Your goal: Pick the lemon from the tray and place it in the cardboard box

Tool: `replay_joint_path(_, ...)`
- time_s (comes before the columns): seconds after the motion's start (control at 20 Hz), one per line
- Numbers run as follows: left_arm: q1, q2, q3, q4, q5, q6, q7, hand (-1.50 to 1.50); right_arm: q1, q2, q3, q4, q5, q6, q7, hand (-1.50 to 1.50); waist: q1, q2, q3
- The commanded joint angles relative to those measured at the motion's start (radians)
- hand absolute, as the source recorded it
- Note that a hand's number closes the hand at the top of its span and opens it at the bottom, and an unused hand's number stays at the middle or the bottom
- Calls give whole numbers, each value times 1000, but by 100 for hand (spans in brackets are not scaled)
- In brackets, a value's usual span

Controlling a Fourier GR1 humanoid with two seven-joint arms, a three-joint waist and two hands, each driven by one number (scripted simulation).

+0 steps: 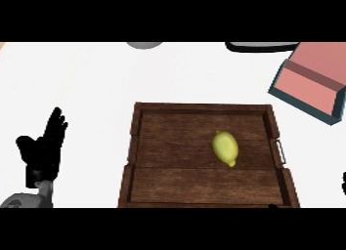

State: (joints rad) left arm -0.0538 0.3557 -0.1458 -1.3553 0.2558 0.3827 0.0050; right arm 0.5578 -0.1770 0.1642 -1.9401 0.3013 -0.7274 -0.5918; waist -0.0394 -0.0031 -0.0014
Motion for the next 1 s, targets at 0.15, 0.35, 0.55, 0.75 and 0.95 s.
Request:
replay_joint_path(0.15,45,-26,-8,-13,-17,-18,-38,0,283,-76,81,-248,192,47,211,-150,35,2,-1)
replay_joint_path(0.35,-33,-35,15,90,-12,-61,-59,0,268,-17,181,-318,458,97,449,-150,39,9,-2)
replay_joint_path(0.55,-36,-68,-34,12,-58,-9,9,0,174,41,205,-315,667,215,634,-150,50,8,-1)
replay_joint_path(0.75,-88,-83,-5,97,-69,-8,-17,0,207,91,283,-340,814,325,766,-150,36,7,-1)
replay_joint_path(0.95,-65,-62,28,103,-54,-54,-34,0,43,173,361,-295,942,437,949,-150,43,6,0)
